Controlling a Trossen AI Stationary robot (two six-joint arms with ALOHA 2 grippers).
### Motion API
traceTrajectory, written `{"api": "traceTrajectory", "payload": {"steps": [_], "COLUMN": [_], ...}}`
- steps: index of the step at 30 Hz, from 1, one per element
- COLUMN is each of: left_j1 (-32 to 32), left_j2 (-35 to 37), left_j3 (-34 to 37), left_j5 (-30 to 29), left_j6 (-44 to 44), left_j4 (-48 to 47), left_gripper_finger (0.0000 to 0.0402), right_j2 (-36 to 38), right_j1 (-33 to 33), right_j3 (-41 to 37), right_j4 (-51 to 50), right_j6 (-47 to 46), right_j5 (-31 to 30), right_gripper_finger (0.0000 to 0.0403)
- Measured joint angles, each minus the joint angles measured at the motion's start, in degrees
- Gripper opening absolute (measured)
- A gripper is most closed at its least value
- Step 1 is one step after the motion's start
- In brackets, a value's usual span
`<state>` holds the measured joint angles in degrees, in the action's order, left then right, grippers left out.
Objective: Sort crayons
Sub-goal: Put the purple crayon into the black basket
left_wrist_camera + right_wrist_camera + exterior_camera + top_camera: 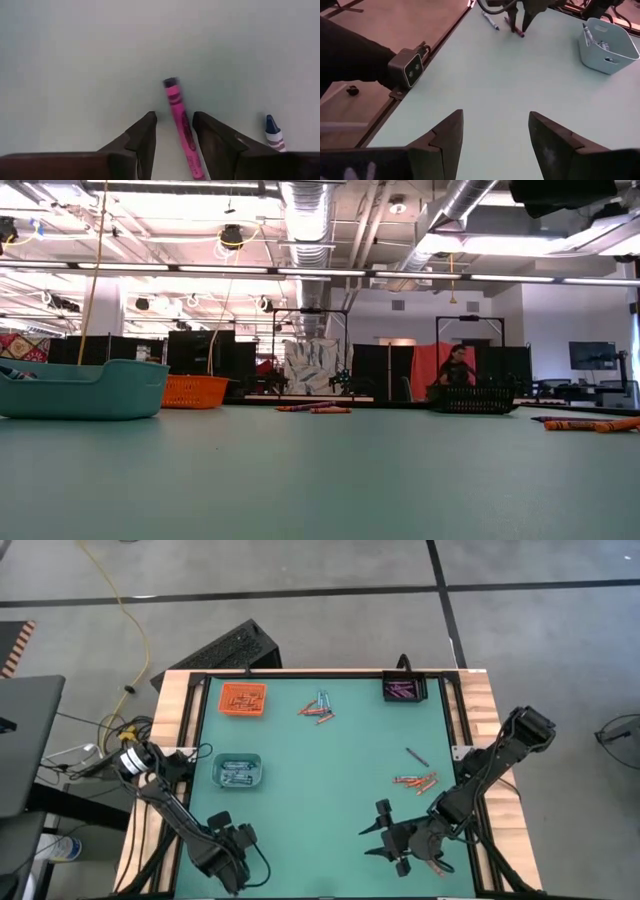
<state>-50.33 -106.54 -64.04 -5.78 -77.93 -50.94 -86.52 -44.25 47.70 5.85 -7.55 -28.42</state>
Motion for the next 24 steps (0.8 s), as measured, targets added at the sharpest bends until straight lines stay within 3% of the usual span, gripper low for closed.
{"api": "traceTrajectory", "payload": {"steps": [4, 9, 17, 24], "left_j1": [-0.02, -0.02, -0.02, 0.89], "left_j2": [-0.09, -0.15, -0.35, -0.51], "left_j3": [0.24, 0.27, -1.56, -7.77], "left_j5": [-0.3, -0.89, -3.29, -11.26], "left_j6": [-0.31, 1.43, 4.28, 6.56], "left_j4": [-0.33, -0.28, -2.46, -10.93], "left_gripper_finger": [0.0099, 0.0016, 0.0003, 0.0001], "right_j2": [0.0, 0.0, -0.02, -0.05], "right_j1": [0.0, 0.0, 0.16, 1.74], "right_j3": [0.0, 0.0, 0.0, 0.0], "right_j4": [0.14, 0.15, 0.48, 0.83], "right_j6": [-0.02, -0.04, -0.36, -1.64], "right_j5": [0.0, -0.02, -0.15, -0.27], "right_gripper_finger": [0.0218, 0.0218, 0.0218, 0.0218]}}
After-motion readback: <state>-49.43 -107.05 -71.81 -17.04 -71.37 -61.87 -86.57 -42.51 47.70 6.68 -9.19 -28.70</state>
